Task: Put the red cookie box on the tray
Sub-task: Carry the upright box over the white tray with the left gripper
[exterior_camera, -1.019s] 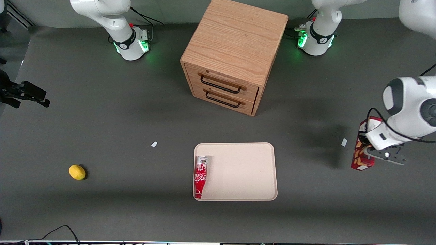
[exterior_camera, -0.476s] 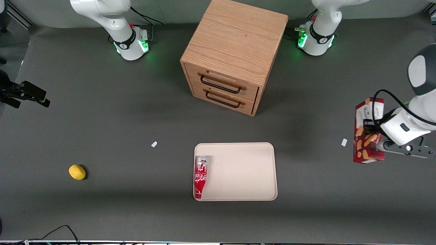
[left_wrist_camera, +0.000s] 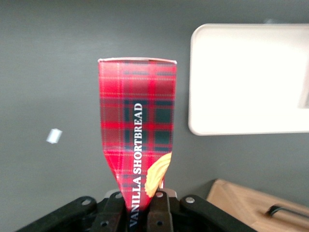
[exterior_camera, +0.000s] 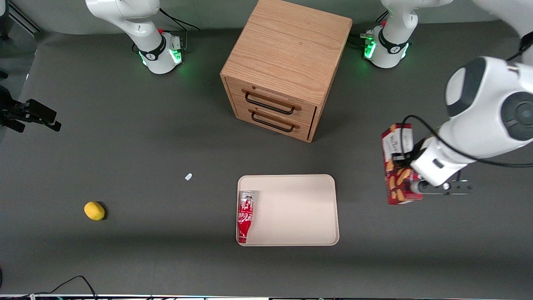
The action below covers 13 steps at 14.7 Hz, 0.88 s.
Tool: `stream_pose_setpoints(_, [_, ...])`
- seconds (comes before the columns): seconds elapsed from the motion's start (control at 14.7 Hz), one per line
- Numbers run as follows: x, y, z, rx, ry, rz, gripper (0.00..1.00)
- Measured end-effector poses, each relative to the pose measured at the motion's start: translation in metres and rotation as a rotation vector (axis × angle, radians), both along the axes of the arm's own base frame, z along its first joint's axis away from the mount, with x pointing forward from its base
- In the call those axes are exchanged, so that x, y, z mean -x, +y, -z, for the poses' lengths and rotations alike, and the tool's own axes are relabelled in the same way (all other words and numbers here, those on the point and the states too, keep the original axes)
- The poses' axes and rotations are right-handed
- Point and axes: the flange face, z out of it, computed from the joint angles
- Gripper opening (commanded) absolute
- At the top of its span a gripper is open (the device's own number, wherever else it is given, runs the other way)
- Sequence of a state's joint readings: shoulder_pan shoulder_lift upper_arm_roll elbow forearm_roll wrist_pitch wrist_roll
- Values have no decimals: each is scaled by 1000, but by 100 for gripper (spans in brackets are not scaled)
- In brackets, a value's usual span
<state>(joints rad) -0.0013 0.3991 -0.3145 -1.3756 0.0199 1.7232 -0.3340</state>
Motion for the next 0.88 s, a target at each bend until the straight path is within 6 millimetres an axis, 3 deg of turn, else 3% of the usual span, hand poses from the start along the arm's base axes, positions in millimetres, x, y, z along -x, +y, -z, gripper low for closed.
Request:
stream_pose_setpoints(0.2, [-17, -45, 39, 34, -27, -57, 0])
stream_pose_setpoints(0.88, [-59, -124, 187, 6, -122, -53, 0])
